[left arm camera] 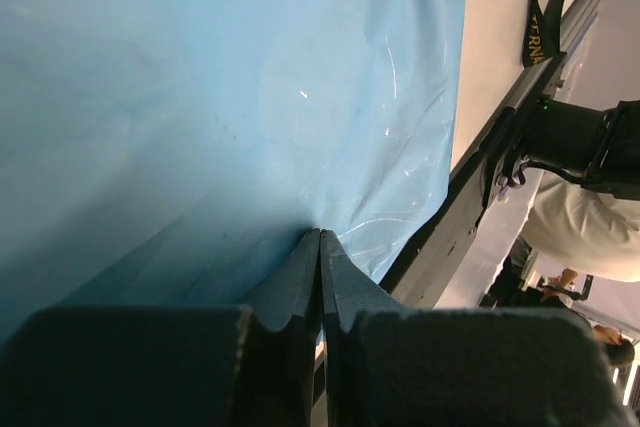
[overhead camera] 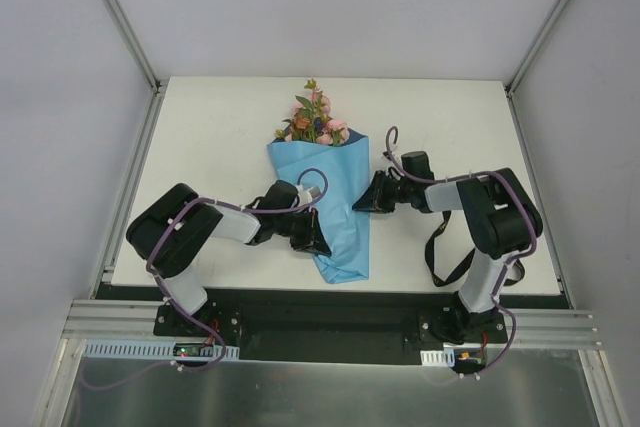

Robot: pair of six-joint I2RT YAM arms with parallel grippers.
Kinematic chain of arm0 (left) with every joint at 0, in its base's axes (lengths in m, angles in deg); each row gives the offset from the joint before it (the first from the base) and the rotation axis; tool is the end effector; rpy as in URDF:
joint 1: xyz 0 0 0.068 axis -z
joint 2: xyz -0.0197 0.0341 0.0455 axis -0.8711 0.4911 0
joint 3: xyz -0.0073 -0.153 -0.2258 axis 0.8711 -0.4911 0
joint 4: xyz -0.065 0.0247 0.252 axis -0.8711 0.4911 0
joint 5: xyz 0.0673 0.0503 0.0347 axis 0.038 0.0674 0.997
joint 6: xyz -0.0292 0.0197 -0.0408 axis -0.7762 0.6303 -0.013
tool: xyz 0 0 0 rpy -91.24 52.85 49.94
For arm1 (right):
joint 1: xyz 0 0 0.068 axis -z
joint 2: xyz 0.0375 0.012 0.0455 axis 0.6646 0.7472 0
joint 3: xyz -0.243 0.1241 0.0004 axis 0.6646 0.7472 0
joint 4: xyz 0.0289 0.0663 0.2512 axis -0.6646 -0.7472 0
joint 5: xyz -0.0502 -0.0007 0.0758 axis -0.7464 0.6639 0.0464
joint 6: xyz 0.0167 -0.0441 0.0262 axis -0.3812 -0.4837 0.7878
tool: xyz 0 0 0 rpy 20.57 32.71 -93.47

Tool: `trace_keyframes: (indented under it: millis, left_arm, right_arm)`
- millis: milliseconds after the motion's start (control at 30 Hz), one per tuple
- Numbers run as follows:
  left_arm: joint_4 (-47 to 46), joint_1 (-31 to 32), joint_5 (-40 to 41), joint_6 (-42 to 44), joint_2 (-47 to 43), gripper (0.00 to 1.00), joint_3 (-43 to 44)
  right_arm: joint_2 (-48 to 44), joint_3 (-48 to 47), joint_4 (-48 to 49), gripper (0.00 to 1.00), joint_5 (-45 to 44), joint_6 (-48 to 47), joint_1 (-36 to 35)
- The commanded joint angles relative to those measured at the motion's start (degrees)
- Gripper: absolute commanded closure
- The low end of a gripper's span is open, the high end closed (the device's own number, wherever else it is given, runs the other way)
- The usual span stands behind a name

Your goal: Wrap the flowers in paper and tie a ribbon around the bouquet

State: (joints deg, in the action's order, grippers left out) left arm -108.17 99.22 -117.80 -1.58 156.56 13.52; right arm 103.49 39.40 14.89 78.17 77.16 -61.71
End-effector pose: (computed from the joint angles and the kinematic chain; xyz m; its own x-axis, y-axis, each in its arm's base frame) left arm 0.2167 -0.2010 0.1153 -0.9511 0.0662 -0.3016 0.2922 0.5082 -0.8102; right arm 0.3004 0.1342 0.1175 -0.8234 -0.0206 -0.5670 -0.4669 0.5926 0.6564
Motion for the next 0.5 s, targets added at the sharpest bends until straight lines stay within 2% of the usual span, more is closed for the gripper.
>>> trace_keyframes:
  millis: [0, 100, 300, 467]
  left_arm:
    - [1.4, 0.4, 3.6, 0.3, 1.1, 1.0, -2.6]
    - [1.0, 0.6, 3.8, -0.2, 1.0, 1.0, -3.6]
    - [-0.7, 0.7, 4.3, -1.2, 0.8, 1.0, -5.4]
    - [-1.5, 0.9, 4.0, -1.9, 0.3, 1.0, -6.5]
  right_arm:
    - [5.8, -7.2, 2.0, 0.87, 1.2, 4.1, 3.4]
    - [10.1, -12.3, 1.5, 0.87, 1.0, 6.4, 4.4]
    - [16.1, -22.1, -9.2, 0.87, -4.1, 9.2, 5.6]
    - [16.9, -27.4, -17.9, 0.87, -8.7, 9.8, 7.7]
